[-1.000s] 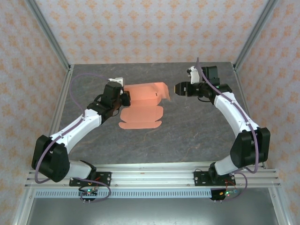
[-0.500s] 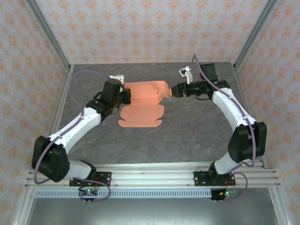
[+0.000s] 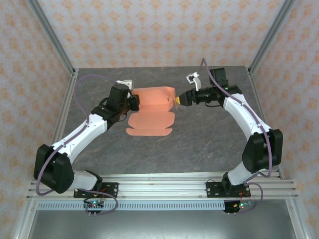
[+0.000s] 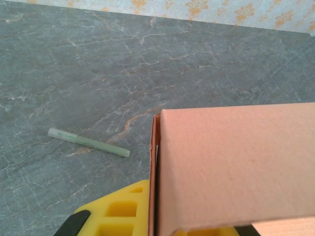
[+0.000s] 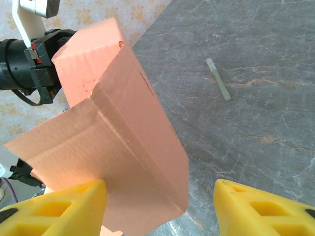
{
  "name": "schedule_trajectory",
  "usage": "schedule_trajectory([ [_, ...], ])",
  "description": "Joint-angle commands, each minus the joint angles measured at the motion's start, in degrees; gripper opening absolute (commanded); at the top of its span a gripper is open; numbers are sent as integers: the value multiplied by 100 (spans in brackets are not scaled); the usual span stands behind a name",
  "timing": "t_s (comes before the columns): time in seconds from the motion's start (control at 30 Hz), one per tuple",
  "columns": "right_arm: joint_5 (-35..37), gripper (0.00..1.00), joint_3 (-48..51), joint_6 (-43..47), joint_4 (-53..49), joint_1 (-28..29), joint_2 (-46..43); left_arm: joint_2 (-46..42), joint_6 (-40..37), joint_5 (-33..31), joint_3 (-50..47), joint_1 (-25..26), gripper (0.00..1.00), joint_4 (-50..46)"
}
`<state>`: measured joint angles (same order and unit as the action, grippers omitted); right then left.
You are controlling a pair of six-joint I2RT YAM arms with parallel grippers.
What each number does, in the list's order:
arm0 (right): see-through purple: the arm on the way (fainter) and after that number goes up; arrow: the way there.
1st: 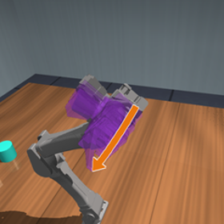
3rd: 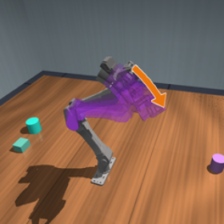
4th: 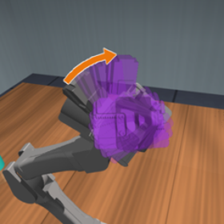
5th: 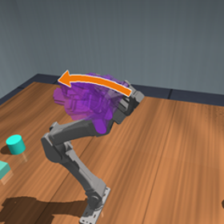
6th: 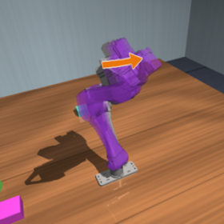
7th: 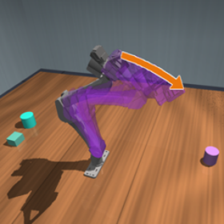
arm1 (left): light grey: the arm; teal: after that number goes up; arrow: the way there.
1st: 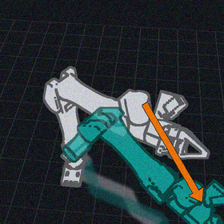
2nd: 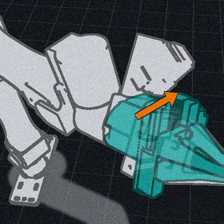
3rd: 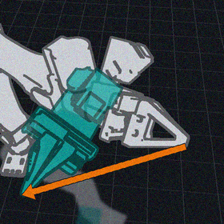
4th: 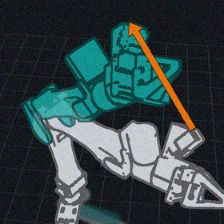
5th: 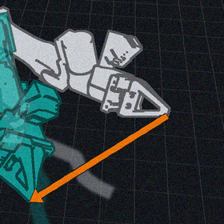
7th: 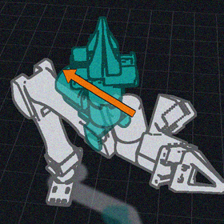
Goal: Fold the paper box
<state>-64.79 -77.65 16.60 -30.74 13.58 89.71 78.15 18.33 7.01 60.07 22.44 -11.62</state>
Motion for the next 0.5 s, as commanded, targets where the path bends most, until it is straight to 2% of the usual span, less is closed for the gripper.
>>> schedule_trajectory([
  [0.0, -89, 59, -259, 134, 5, 107, 105, -70, -23, 148, 233, -50, 0, -73],
  [0.47, 131, 53, -438, 195, -38, 372, 207, -26, -5, 312, 285, -29, 0, -95],
])
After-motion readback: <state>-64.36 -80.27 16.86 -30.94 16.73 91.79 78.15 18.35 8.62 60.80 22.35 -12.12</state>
